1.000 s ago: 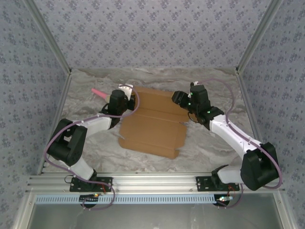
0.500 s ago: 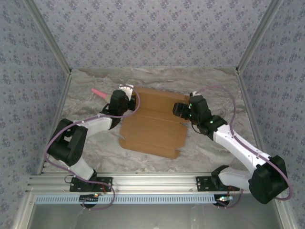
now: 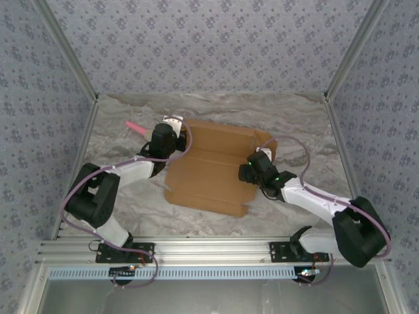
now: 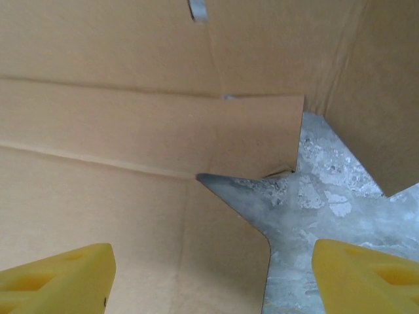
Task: Fold the paper box
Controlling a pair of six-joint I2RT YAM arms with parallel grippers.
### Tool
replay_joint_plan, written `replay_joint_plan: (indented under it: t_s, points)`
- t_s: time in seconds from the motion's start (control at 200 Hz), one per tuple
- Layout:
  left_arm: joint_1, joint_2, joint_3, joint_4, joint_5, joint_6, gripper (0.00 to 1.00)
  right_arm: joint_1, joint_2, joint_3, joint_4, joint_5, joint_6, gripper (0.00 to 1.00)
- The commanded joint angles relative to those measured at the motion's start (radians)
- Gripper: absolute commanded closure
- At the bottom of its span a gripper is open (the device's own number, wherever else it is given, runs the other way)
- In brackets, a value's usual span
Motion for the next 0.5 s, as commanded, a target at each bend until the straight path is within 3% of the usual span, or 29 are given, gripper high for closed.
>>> replay_joint_plan:
  t_s: [0.0,0.495]
  points:
    - [-0.003,-0.05,0.009,0.003,-0.002,-0.022,0.98,-0.014,0.052,-0.018,0.113,0.051,0.013,0.19]
    - [-0.003,-0.043,0.011,0.006,0.001,-0.021,0.98,-0.085,0.177,-0.04,0.416,-0.014,-0.037,0.19]
